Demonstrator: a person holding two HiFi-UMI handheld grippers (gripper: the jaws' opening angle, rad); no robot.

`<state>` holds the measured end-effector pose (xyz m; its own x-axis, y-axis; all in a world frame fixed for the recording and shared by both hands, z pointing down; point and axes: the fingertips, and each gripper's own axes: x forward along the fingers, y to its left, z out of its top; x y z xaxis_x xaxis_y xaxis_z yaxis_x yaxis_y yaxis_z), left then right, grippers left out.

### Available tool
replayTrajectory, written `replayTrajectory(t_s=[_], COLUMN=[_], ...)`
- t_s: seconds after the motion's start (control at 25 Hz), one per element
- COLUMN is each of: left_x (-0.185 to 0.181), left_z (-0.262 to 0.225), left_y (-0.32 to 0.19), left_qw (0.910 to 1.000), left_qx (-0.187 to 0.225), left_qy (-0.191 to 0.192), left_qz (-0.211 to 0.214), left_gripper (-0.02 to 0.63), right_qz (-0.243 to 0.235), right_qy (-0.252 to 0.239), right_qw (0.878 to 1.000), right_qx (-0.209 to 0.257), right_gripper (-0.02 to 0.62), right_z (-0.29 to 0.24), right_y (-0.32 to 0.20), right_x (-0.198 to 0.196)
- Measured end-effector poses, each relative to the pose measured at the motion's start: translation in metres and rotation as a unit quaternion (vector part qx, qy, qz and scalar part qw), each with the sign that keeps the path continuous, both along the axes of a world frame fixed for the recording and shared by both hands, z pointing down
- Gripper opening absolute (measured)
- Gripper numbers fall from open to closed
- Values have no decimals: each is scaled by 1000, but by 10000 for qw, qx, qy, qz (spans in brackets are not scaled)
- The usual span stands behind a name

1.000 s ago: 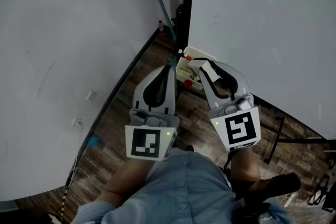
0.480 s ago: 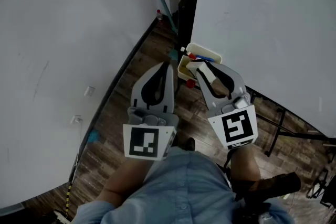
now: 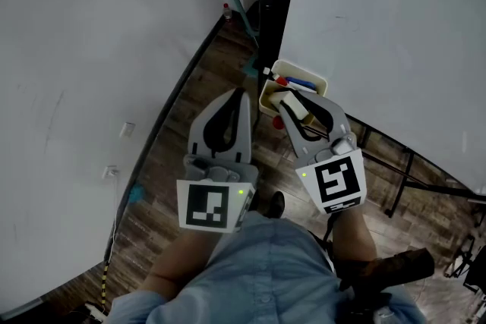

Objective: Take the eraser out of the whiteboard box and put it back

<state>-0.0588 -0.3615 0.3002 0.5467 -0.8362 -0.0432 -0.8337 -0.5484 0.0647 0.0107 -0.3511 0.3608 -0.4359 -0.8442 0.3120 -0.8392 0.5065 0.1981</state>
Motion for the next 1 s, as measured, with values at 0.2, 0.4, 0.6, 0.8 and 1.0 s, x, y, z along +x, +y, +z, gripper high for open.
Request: replayTrajectory(t_s=[0.2,0.4,0.6,0.8,1.0], left_x=[-2,-1,2,3,-1], left_z=[6,11,14,11,6], left_y=[-9,-15,-16,-14,-6], left_qw=[10000,9999,9998,9999,9999], left_qx=[-69,-124,-158,-122,-57], left_qy=[-26,-36,-55,-68,-85], left_qz=[20,44,96,90,36], left_gripper=[3,3,3,3,3], right_qz=[-33,-108,-145,-143,-136], right_qy=[24,150,266,229,213], right_qw=[9999,9994,9990,9986,9989], right_qx=[-147,-277,-344,-460,-383], right_gripper=[101,104,112,123,123], right_z=[11,24,29,35,30], right_y=[-6,-9,-9,-7,-4], right_x=[-4,-10,-13,-13,-15])
